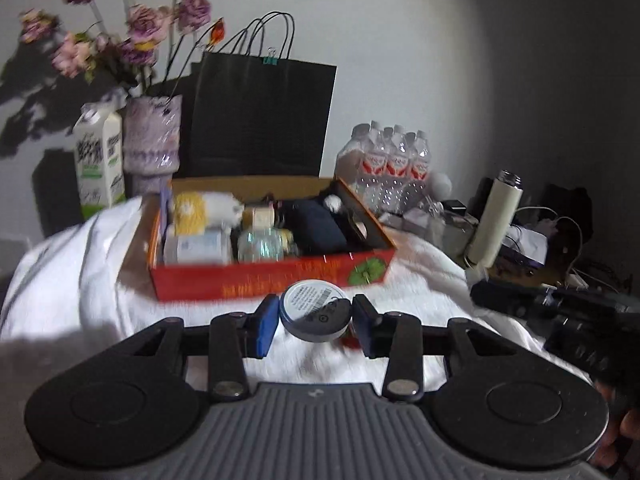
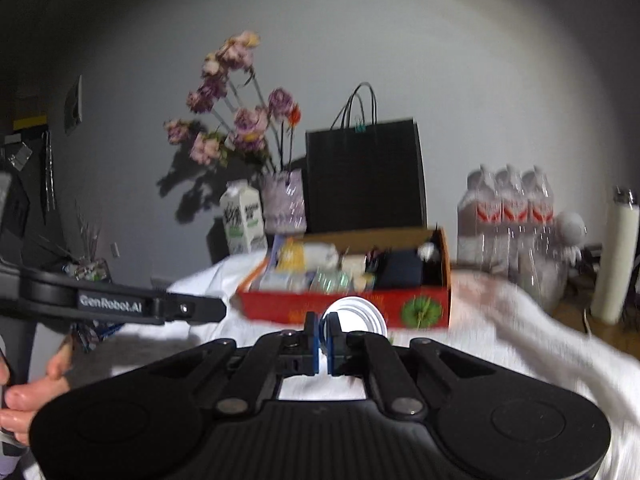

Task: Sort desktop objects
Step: 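Carry the tin and clear ring into the orange box and release, then withdraw both grippers from the box back over the towel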

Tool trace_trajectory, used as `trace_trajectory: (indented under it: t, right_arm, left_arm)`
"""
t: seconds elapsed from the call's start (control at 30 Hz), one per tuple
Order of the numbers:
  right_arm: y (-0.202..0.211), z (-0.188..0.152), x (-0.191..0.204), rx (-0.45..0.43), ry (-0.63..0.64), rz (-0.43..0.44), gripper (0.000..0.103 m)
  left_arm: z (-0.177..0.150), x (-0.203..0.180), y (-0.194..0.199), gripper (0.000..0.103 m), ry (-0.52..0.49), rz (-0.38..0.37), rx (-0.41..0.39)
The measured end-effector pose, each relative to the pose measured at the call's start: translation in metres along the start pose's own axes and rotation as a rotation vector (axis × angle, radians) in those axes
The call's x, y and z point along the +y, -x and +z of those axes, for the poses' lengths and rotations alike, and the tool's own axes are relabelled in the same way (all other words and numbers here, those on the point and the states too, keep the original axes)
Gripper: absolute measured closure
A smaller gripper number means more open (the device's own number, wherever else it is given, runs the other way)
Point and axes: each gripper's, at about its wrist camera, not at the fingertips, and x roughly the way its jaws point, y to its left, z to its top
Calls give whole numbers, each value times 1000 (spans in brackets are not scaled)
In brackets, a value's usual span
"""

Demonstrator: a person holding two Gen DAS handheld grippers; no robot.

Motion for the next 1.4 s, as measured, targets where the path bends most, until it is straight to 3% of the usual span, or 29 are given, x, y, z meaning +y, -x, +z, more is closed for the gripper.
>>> trace_trajectory:
  t: [0.13,0.23,0.47,0.53,0.6,0.67,0.7,0.73,0.8,0.9,1.13,1.23,1.4]
  right_arm:
    - [-61,50,-27,35,-17,30,100]
    - [-117,73,-46,97,-22,-2,100]
    - [-245,82,-83,352,-50,-61,100]
    - [-267,77,-88,410,-18,-105,94]
    - [-283,74,-93,471,-13,-131,83]
    - [-289,76,-96,484,-7,-129,79]
    - [-289,79,-97,484,-7,-135,70]
    - [-286,83,-97,473,-15,-146,67]
    - [-279,92,-97,434,-52,-153,51]
    - [-265,93,-89,381,-122,-139,26]
    - [-226,62,-55,301,-95,-125,19]
    - [-202,44,-42,286,-55,-148,18]
    - [-140,8,-31,242,-62,-95,10]
  left_arm:
    - [47,29,-66,62,43,50,35]
    - [72,53,-122,62,68,97,71]
    - [93,94,-224,61,108,174,198]
    - [90,99,-236,43,115,178,219]
    - [87,96,-233,33,85,190,178]
    - [89,93,-228,25,47,205,147]
    - [90,92,-225,21,41,203,143]
    - [92,91,-222,16,42,202,144]
    - [97,90,-216,2,53,227,159]
    - [94,86,-205,0,68,325,188]
    - [49,83,-151,0,35,428,197]
    - [29,76,-113,0,50,386,177]
    - [-17,51,-43,0,63,286,176]
